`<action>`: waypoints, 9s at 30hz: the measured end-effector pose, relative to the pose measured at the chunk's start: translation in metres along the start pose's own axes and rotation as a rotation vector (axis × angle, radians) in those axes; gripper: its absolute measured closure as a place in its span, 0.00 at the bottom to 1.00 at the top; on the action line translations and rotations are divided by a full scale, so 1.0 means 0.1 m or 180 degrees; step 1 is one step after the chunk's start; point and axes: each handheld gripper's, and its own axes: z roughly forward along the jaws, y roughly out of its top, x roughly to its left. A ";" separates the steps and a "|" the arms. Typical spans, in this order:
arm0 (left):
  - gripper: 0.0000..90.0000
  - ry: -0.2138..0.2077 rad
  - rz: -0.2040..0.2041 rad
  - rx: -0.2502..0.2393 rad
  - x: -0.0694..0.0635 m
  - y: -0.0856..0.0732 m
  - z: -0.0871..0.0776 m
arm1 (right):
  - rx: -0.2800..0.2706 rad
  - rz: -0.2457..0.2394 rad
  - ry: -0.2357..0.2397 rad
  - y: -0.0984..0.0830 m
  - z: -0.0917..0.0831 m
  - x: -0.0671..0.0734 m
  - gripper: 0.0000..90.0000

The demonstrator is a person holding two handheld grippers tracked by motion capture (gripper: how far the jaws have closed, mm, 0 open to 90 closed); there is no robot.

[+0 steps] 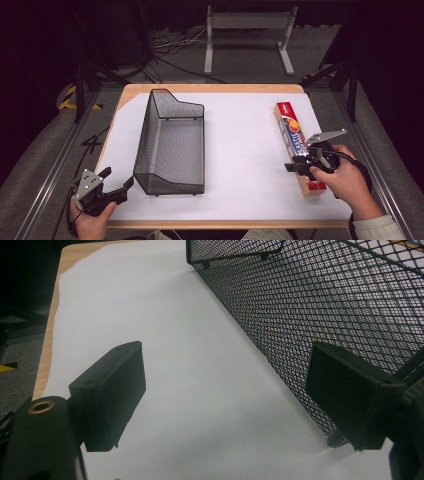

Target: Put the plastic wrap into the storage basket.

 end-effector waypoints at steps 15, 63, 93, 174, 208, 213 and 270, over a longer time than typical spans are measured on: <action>0.19 0.0018 -0.0023 -0.0008 0.01 0.00 -0.01 | -0.0878 -0.0039 -0.0184 0.13 -0.19 -0.10 0.26; 0.19 0.0030 -0.0014 -0.0002 0.01 -0.01 -0.01 | 0.0041 0.0813 -0.0837 0.19 0.50 -0.76 0.12; 0.19 0.0037 -0.0028 -0.0004 0.02 -0.02 -0.01 | 0.0755 0.1333 -0.1239 0.23 0.71 -0.66 0.44; 0.19 0.0037 -0.0008 -0.0015 0.01 -0.03 -0.01 | 0.0097 0.0276 -0.0266 1.66 0.58 1.57 0.44; 0.19 0.0051 -0.0026 -0.0023 0.02 -0.05 -0.03 | 0.0238 0.0309 -0.0310 1.85 1.26 2.07 0.44; 0.19 0.0043 -0.0020 -0.0026 0.02 -0.05 -0.03 | 0.0323 0.0296 -0.0309 1.83 1.34 2.09 0.44; 0.19 0.0029 -0.0059 0.0017 0.05 -0.08 -0.05 | 0.0792 0.0112 -0.0391 1.98 1.74 2.15 0.30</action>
